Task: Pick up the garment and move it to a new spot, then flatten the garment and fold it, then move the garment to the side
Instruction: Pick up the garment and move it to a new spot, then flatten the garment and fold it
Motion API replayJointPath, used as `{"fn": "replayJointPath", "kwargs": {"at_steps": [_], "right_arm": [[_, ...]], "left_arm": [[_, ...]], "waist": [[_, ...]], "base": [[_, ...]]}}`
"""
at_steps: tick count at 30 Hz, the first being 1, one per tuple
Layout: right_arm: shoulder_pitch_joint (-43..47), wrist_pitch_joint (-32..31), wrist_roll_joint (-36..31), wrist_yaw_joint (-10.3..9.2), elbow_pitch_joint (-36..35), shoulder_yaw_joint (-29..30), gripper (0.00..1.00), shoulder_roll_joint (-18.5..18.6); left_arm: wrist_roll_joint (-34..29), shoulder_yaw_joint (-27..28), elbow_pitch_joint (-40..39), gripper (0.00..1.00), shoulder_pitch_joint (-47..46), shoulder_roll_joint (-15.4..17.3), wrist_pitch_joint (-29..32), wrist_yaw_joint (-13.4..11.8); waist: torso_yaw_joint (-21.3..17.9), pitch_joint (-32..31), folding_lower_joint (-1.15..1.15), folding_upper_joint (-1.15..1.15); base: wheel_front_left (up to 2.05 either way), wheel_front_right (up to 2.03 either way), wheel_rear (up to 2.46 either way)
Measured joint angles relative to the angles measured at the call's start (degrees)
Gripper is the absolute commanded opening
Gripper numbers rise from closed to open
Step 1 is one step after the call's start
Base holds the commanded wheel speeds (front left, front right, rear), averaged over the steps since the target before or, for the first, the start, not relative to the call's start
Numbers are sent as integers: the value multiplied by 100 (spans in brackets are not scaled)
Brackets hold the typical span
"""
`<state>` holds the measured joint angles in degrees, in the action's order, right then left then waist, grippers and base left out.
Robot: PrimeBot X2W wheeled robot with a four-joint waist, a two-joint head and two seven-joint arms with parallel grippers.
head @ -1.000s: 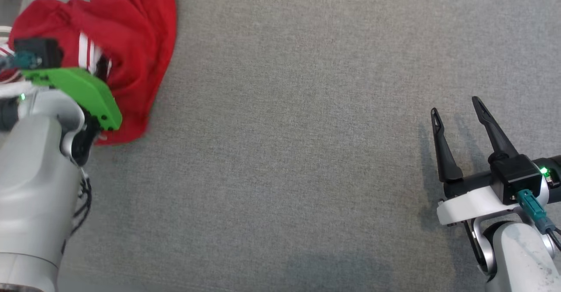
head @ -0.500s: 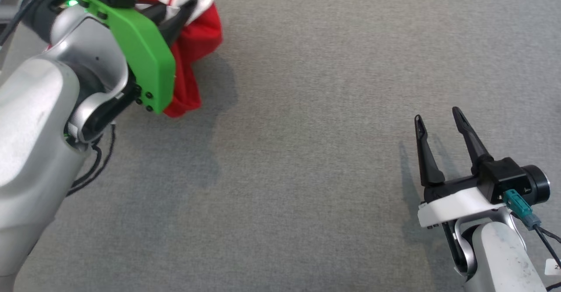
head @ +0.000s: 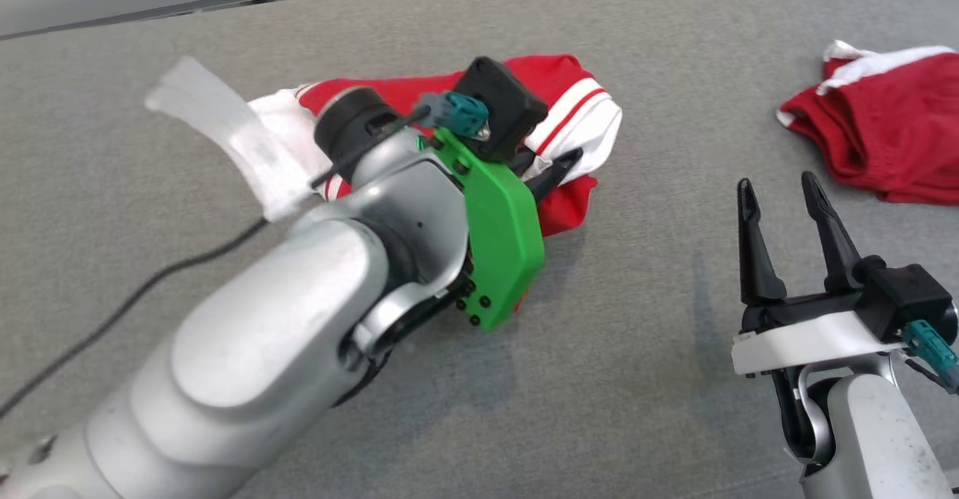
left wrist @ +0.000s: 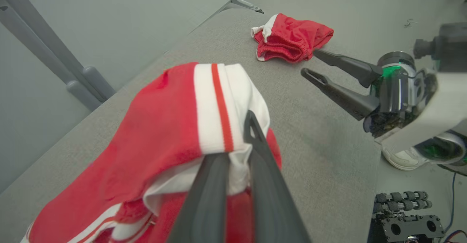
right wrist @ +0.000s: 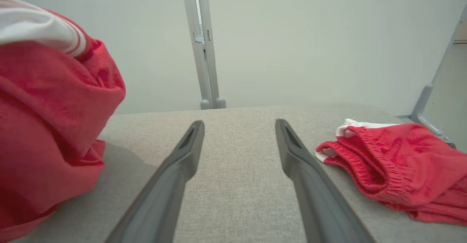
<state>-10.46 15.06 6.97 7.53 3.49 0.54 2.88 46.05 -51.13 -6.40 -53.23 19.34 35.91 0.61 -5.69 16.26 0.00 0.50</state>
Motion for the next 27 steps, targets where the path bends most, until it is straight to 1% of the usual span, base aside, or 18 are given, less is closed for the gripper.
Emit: {"fn": "replayJointPath", "kwargs": {"at_steps": [1,2,4,6,7,8,9,11,13,16,19,21,23,25,27], "right_arm": [[18,-1,34,-1,-1,25,100,2],[45,-1,90,-2,12,7,100,4],[75,0,114,-2,15,-49,100,1],[109,0,151,-2,16,-102,100,0],[128,0,152,-3,20,-120,100,-1],[151,-1,153,-2,21,-132,100,-1],[180,0,153,-3,23,-130,100,0],[225,0,152,-3,21,-103,100,-2],[276,0,140,-3,11,-29,100,0],[359,0,58,-3,1,53,100,0],[375,-1,-15,-3,-26,62,100,-1],[376,0,-49,-3,-25,26,100,-1],[371,0,-68,-3,-22,-48,100,-3],[345,-1,-88,-3,-16,-110,100,-4],[304,0,-109,-3,-14,-135,100,-7]], "left_arm": [[-122,-87,216,0,73,-125,-167,-70],[-396,-252,726,0,270,-319,-532,-174],[-537,-354,1296,0,510,-483,-889,-263],[-619,-445,1818,0,733,-669,-1243,-300],[-657,-485,2040,9,823,-762,-1399,-323],[-683,-522,2236,52,896,-839,-1532,-322],[-679,-552,2399,100,965,-911,-1634,-314],[-712,-661,2590,100,1048,-1013,-1791,-260],[-739,-689,2610,100,1049,-1126,-1933,-236],[-743,-690,2373,100,1057,-1213,-2079,-231],[-598,-633,1951,100,1182,-1282,-2117,-250],[-603,-541,1817,100,1185,-1277,-2215,-343],[-733,-415,1875,100,1141,-1191,-2421,-472],[-793,-270,2108,100,1121,-1094,-2598,-611],[-866,-225,2404,100,1122,-971,-2649,-732]], "waist": [[-108,-2,0,0],[-316,-1,0,0],[-523,4,0,0],[-714,12,0,0],[-801,17,0,0],[-884,22,0,0],[-956,26,0,0],[-1073,29,0,0],[-1124,17,0,0],[-1077,-1,0,0],[-950,-26,0,0],[-855,-36,0,0],[-767,-42,0,0],[-695,-43,0,0],[-649,-44,0,0]], "base": [[0,0,0],[0,0,0],[0,0,0],[0,0,0],[0,0,0],[0,0,0],[0,0,0],[0,0,0],[0,0,0],[0,0,0],[0,0,0],[0,0,0],[0,0,0],[0,0,0],[0,0,0]]}}
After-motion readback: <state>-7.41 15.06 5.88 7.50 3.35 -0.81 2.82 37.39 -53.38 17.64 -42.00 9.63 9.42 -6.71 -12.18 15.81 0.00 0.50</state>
